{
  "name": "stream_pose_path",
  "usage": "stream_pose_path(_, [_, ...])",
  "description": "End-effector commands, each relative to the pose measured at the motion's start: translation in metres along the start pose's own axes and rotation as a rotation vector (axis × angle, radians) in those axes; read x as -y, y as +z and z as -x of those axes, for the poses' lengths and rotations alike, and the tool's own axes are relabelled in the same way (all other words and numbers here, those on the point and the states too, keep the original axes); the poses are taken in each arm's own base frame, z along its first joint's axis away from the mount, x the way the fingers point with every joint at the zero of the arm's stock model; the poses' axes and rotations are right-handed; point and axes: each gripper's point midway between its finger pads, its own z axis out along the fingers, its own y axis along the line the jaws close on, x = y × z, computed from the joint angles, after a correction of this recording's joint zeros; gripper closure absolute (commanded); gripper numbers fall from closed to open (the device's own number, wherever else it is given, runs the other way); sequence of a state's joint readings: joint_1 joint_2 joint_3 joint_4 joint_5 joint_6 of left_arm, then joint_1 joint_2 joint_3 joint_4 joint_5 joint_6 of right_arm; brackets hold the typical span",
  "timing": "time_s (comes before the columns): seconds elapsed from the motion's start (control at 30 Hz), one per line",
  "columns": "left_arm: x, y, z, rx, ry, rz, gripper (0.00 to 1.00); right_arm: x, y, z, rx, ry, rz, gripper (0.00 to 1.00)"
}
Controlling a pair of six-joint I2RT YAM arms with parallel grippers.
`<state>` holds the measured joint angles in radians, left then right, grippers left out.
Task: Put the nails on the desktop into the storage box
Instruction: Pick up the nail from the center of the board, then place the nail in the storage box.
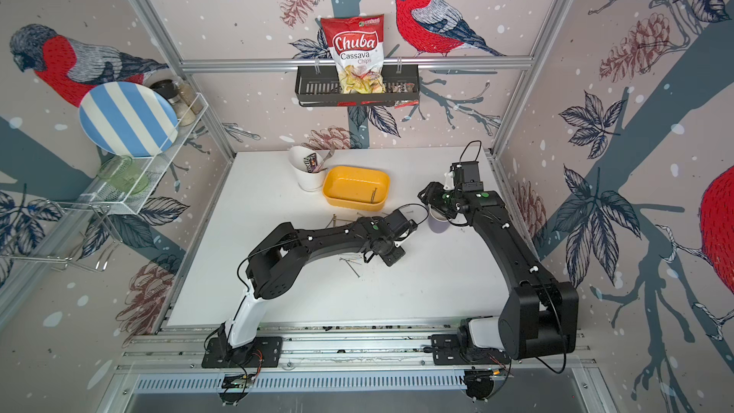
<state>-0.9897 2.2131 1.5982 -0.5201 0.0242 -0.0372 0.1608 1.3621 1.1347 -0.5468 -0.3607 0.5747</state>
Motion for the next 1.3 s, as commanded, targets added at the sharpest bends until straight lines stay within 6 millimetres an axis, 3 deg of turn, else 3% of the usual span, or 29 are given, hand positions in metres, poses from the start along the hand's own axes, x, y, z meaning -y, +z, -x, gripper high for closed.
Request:
stream_pose_path(0.0, [-0.014, -0.001, -0.109, -0.451, -0.097, -0.013, 1.00, -0.008, 0.000, 0.009, 0.024, -0.014, 0.029, 0.41])
stream_pose_path(0.23, [-0.049, -0.037, -0.044, -0.260, -0.225, -0.036, 1.00, -0.014, 0.005, 0.009, 0.016, -0.014, 0.037, 0.41])
stream_pose_path(0.67, [-0.090, -0.087, 0.022, -0.039, -0.369, -0.070, 1.00, -0.028, 0.027, 0.012, -0.019, -0.032, 0.045, 0.41])
stream_pose_path(0.97, [-0.116, -0.142, 0.068, 0.138, -0.468, -0.140, 1.00, -0.029, 0.039, 0.016, -0.050, -0.044, 0.035, 0.41])
stream_pose_path(1.1, [-0.142, -0.164, 0.080, 0.219, -0.541, -0.146, 1.00, -0.031, 0.043, 0.017, -0.060, -0.045, 0.038, 0.41])
stream_pose_path(1.27, [-0.194, -0.171, 0.086, 0.282, -0.645, -0.091, 1.00, -0.031, 0.047, 0.011, -0.083, -0.049, 0.040, 0.41])
